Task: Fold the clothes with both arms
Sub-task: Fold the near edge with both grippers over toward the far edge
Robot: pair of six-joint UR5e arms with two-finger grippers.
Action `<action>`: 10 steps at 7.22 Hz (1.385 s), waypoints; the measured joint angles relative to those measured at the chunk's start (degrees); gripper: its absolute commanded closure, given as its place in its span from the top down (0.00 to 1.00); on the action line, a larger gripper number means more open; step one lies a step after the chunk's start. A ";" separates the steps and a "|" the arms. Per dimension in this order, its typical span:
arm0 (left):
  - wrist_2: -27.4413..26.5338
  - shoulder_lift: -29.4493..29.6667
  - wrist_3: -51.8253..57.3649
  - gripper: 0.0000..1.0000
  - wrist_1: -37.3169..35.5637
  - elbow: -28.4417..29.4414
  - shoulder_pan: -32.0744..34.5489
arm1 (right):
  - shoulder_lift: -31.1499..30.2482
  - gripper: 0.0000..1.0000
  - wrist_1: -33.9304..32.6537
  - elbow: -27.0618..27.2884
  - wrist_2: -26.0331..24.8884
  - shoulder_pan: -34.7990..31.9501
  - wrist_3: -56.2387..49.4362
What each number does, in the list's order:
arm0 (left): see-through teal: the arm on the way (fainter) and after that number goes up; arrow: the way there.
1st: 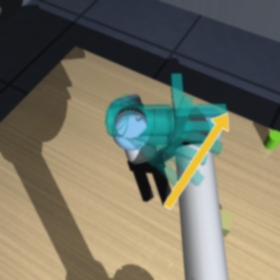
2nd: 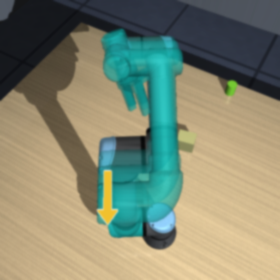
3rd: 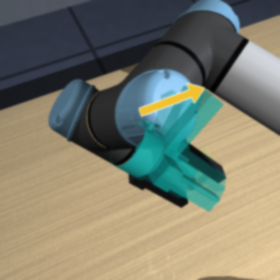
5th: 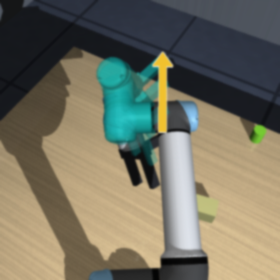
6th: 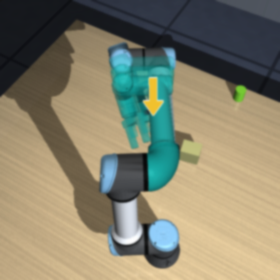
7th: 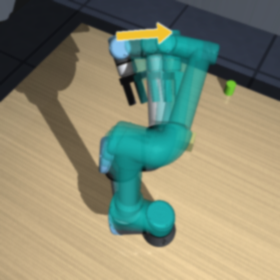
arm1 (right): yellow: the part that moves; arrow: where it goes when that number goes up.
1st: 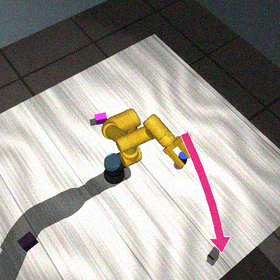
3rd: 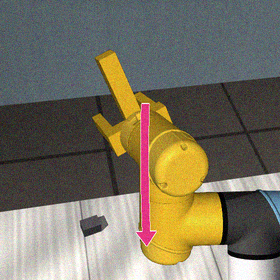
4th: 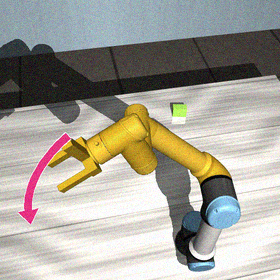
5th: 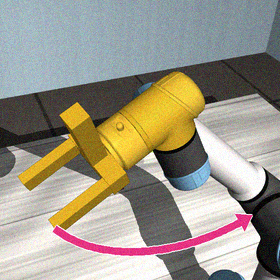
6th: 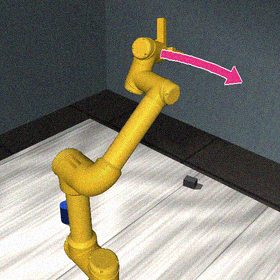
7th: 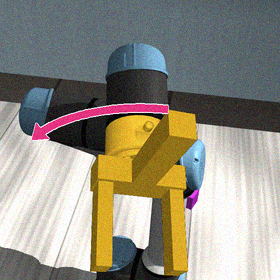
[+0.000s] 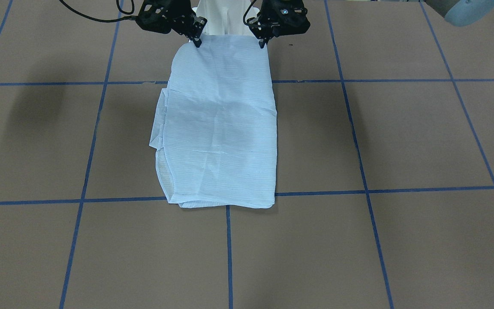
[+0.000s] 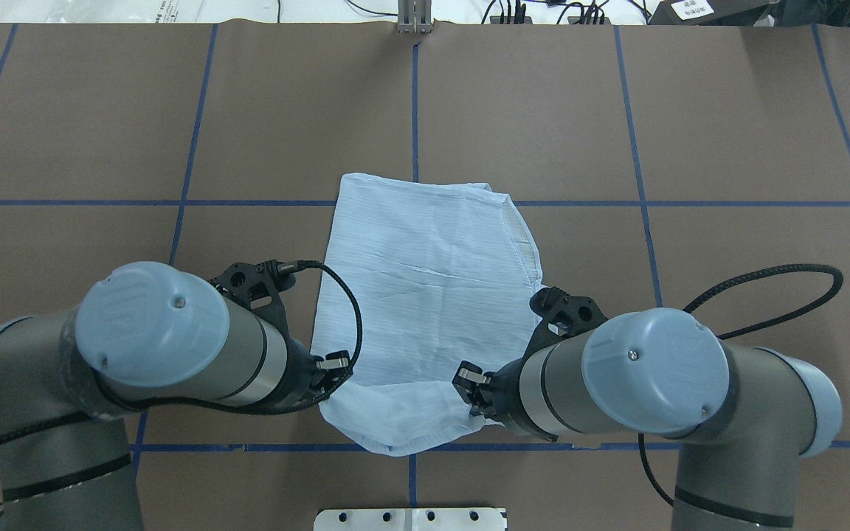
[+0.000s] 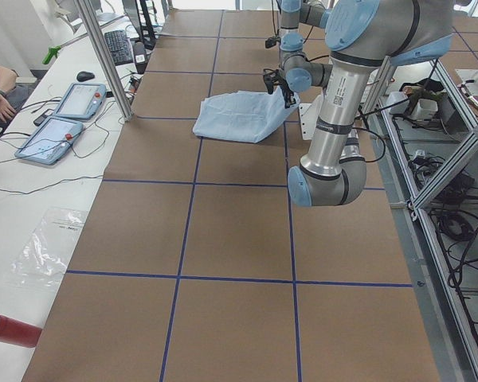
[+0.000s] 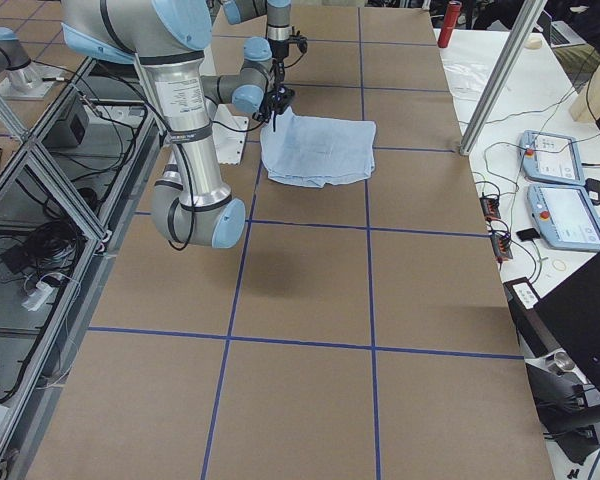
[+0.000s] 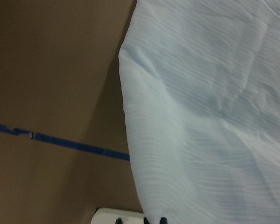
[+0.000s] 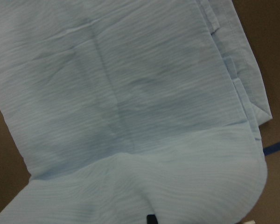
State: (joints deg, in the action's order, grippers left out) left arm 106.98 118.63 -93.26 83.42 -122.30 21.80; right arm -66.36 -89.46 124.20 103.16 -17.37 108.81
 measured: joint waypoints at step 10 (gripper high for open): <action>4.90 10.40 3.76 0.00 26.32 31.04 17.63 | 17.56 0.00 0.53 -28.24 0.96 -17.41 -16.28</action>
State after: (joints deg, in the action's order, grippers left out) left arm 111.88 129.03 -89.50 109.74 -91.27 39.42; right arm -48.80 -88.93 95.96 104.11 -34.78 92.52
